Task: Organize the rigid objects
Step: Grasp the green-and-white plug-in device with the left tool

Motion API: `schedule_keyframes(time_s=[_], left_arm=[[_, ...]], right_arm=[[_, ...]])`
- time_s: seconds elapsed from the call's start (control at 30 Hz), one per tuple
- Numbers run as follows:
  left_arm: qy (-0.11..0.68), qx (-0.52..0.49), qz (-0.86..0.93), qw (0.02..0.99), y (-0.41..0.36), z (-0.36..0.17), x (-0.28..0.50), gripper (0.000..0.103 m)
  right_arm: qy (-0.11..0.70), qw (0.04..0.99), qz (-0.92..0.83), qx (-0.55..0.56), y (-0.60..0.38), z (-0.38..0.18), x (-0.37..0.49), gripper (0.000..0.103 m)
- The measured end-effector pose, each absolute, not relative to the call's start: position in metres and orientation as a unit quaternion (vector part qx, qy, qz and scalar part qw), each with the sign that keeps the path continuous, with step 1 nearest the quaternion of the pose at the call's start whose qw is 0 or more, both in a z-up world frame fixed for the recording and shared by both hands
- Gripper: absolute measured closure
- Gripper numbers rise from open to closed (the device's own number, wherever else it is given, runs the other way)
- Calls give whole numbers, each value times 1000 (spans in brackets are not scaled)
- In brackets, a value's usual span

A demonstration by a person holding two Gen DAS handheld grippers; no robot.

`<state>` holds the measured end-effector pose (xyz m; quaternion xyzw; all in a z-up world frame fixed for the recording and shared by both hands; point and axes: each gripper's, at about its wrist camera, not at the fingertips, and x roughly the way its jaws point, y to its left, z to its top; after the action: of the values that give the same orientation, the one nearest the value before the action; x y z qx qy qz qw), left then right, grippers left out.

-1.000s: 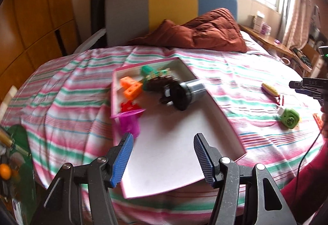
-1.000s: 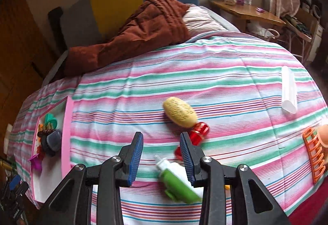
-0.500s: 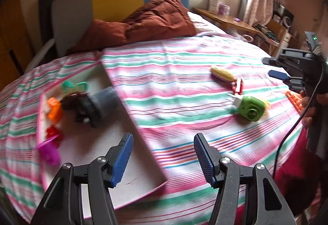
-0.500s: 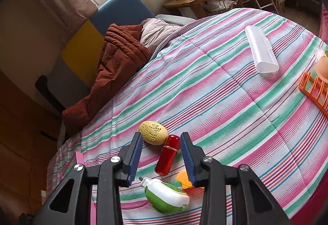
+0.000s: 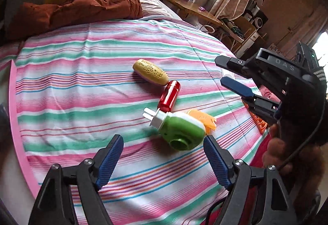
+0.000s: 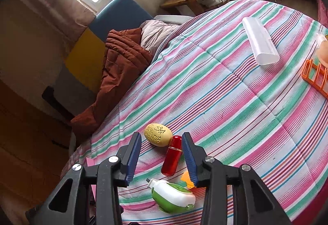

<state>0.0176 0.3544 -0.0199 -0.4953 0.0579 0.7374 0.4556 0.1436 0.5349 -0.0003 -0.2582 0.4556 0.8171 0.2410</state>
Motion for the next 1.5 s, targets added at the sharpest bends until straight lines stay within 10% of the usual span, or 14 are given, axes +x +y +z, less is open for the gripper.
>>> schedule_keyframes(time_s=[0.33,0.6,0.83,1.5], left_arm=[[56,-548,712,435,404,-57,9,14],[65,-498,705,501,372,-38,21,53],[88,-519,720,452,333,-51,6,55],[-2,-581,682,444,369,-50,8,28]], right_arm=[[464,226,817,-258,537,-3,142,62],[466,225,815,-262,538,-4,140,62],[465,234,811,-269,538,-6,140,62],[465,233,810,-271,538,-6,139,62]])
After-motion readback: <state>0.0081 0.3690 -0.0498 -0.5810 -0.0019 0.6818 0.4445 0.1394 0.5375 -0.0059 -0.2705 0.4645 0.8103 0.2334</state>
